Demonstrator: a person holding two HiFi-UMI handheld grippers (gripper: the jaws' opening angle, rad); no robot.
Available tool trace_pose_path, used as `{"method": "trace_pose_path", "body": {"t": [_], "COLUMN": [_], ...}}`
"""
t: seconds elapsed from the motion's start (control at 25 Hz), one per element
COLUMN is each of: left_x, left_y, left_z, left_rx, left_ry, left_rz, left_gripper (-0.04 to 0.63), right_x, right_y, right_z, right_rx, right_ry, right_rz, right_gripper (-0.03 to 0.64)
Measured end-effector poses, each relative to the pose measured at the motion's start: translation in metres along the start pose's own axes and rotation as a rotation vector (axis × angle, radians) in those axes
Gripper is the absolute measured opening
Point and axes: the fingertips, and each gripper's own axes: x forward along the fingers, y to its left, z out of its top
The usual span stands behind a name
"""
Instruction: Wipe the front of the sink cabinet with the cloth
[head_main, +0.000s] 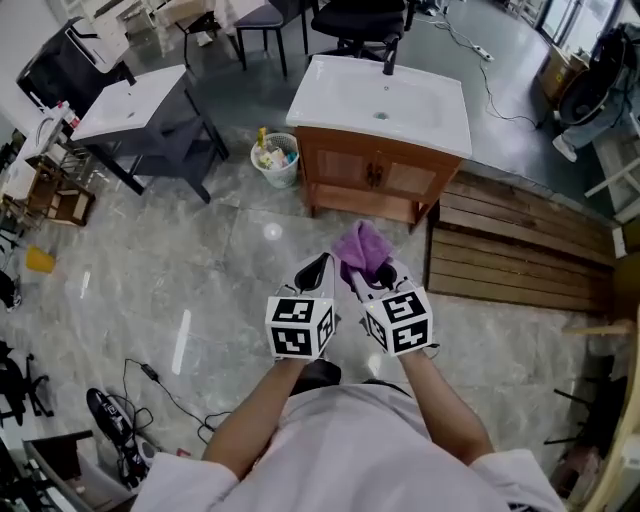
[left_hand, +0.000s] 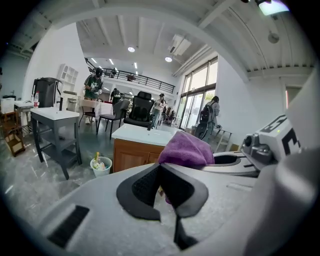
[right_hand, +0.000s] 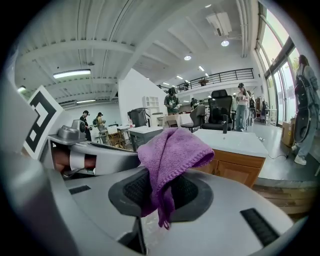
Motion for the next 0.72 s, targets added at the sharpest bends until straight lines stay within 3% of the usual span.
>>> {"method": "trace_pose_path", "body": {"t": [0.28,0.72], "left_x": [0.016,0.060], "left_y": [0.039,0.057], "left_z": [0.018,0.032], "left_rx": [0.006,0.042], "left_ry": [0.001,0.013], "left_rz": [-0.058,-0.094], "left_gripper": [0.003,0.003], "right_x": [0.038,0.078], "right_y": [0.000,-0.029], "right_z": [0.028,0.041], "right_rx": [0.003,0.019], "right_ry": [-0.014,-0.030], "right_rz": [-0.067,-0.095], "right_gripper": [0.075,0.077]}}
